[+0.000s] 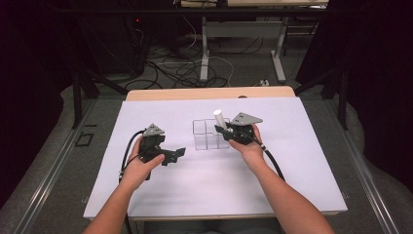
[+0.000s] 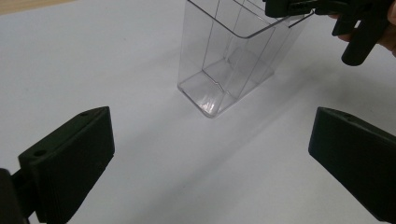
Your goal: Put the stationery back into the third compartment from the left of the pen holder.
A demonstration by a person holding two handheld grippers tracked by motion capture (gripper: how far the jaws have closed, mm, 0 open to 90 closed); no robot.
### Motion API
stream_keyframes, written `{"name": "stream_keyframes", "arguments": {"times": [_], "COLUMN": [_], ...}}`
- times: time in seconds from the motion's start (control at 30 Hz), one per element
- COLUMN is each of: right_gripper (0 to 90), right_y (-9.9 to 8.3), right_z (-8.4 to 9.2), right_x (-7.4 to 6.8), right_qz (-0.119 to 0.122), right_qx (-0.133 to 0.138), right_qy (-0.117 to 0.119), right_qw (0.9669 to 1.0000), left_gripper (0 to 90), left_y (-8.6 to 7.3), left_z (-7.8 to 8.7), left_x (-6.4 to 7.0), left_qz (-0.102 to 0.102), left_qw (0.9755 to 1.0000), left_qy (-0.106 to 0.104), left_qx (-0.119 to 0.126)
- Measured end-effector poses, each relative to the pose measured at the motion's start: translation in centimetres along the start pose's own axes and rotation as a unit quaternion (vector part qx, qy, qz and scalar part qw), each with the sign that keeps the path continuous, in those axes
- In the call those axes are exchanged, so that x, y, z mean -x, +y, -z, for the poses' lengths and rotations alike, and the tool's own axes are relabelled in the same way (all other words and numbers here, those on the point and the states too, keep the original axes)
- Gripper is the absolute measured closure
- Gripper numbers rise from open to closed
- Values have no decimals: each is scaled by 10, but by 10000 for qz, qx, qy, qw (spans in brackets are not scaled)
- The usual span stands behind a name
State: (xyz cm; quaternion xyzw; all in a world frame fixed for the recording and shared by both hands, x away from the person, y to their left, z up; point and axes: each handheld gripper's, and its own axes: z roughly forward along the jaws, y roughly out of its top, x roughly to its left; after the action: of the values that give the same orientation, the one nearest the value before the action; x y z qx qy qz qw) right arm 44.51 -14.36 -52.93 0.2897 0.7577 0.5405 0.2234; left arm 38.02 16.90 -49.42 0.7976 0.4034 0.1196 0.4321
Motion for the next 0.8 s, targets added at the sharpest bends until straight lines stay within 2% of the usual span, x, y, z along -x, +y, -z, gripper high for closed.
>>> {"name": "stream_keyframes", "arguments": {"times": [0.17, 0.3, 0.37, 0.4, 0.5, 0.6, 0.7, 0.77, 0.8], "right_gripper": [702, 695, 640, 584, 504, 465, 403, 383, 337], "right_y": [-1, -1, 0, 0, 4, 9, 14, 17, 18], "right_z": [0, -1, -1, 0, 6, 17, 29, 37, 42], "right_x": [0, 0, -1, -2, -3, -6, -9, -11, -12], "right_qz": [-30, 43, 52, 67, 166, 389, 294, 319, 240], "right_qx": [48, 51, 104, 128, 153, 222, 207, 113, 100], "right_qy": [12, 21, 69, 39, -10, -175, -240, -317, -331], "right_qw": [10000, 10000, 9999, 9999, 9997, 9988, 9991, 9989, 9991], "left_gripper": [7, 7, 7, 7, 7, 7, 7, 7, 7], "left_y": [0, 0, 0, -1, -1, -2, -2, -2, -2], "left_z": [-1, -1, -1, -1, 0, 1, 3, 4, 4], "left_x": [0, 0, 0, -1, -1, -2, -3, -4, -4], "left_qz": [-22, -21, -12, -20, -4, 19, 58, 21, 24], "left_qw": [10000, 10000, 10000, 10000, 10000, 10000, 10000, 10000, 10000], "left_qy": [-8, -8, -8, -6, -22, -6, 18, 58, 58], "left_qx": [-11, -15, -36, -47, -46, -12, 21, 14, 30]}}
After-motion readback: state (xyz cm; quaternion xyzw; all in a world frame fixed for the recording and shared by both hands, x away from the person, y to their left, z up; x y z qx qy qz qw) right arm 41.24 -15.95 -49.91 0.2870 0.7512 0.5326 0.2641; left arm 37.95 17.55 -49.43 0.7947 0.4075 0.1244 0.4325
